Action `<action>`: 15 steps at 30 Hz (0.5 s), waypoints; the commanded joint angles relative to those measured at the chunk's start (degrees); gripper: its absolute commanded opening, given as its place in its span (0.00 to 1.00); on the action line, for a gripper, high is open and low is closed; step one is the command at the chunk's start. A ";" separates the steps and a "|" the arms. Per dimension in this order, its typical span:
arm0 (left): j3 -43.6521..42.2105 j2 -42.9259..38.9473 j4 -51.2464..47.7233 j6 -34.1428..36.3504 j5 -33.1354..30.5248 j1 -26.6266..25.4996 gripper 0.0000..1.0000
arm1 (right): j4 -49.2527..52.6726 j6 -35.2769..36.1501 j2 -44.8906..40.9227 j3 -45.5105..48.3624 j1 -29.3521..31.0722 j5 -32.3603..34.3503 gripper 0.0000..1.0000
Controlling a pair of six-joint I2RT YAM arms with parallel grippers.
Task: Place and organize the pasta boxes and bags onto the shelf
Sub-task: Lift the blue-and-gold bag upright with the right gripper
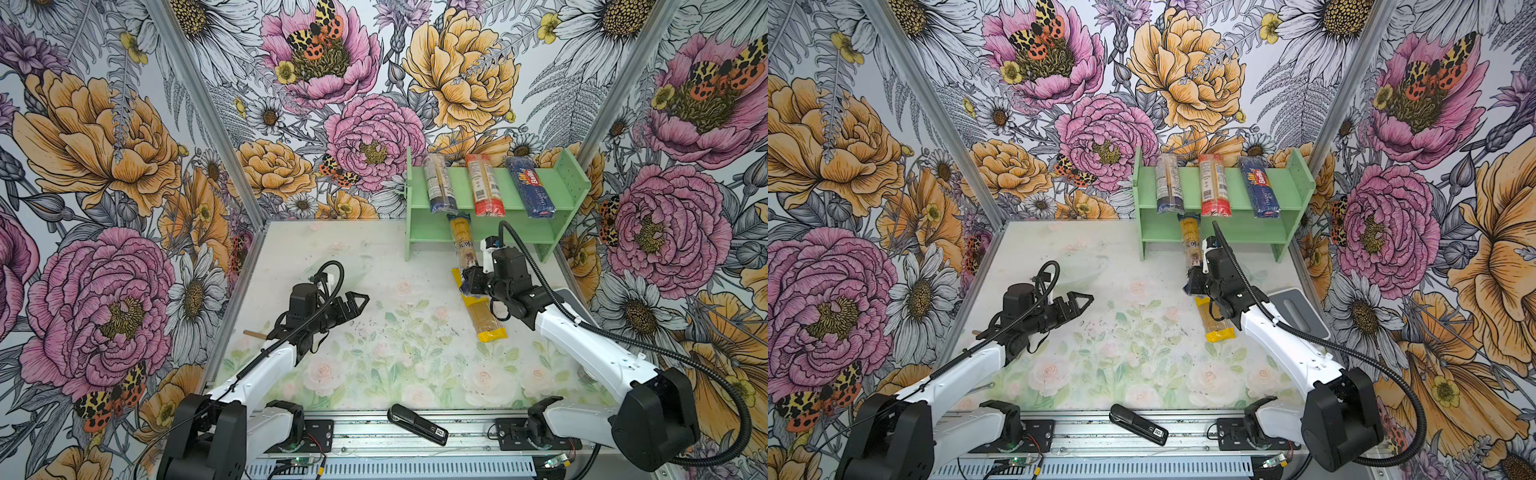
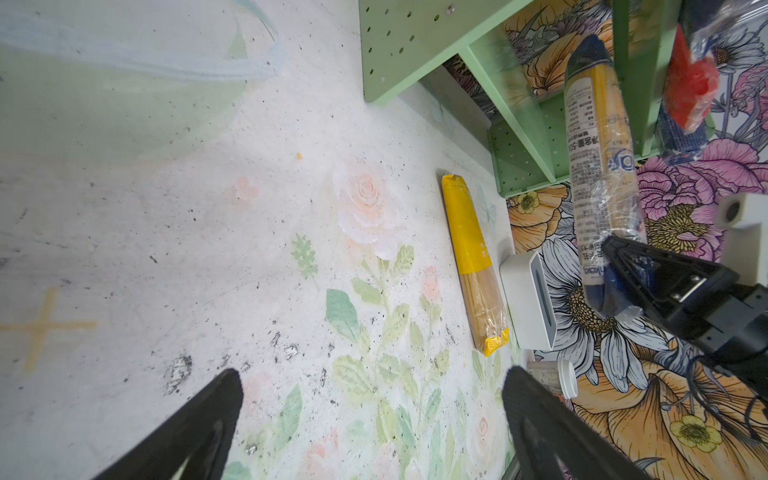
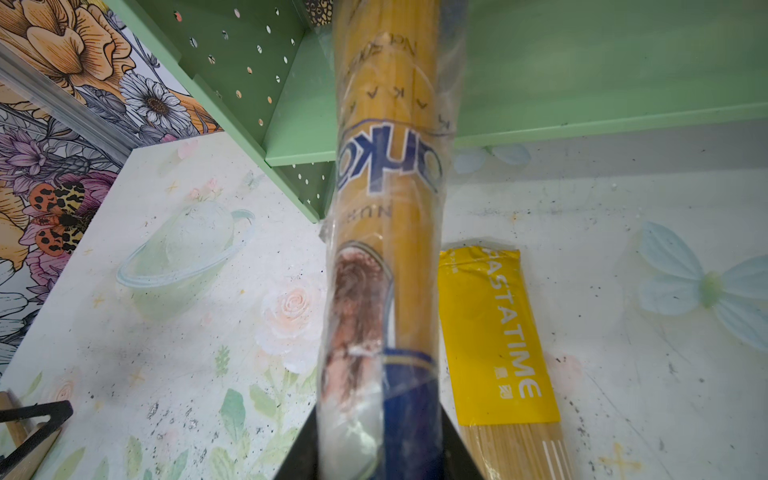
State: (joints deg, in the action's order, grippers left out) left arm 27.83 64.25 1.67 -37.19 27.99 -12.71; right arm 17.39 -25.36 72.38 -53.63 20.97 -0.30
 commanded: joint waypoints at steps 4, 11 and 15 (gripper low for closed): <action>1.61 0.56 2.37 -0.28 0.86 -0.93 0.99 | -12.57 1.77 1.36 -5.31 -1.23 0.73 0.00; 1.61 0.44 2.38 -0.25 0.80 -1.01 0.99 | -15.87 1.62 3.27 -5.50 -2.23 0.91 0.00; 2.00 0.78 2.28 -0.16 0.83 -1.06 0.99 | -16.65 1.58 3.82 -6.05 -2.91 0.94 0.00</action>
State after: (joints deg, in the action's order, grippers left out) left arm 28.14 64.42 2.52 -37.19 27.99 -13.30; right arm 12.73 -24.71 77.30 -54.63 18.61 -0.25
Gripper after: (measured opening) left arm 0.988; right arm 0.329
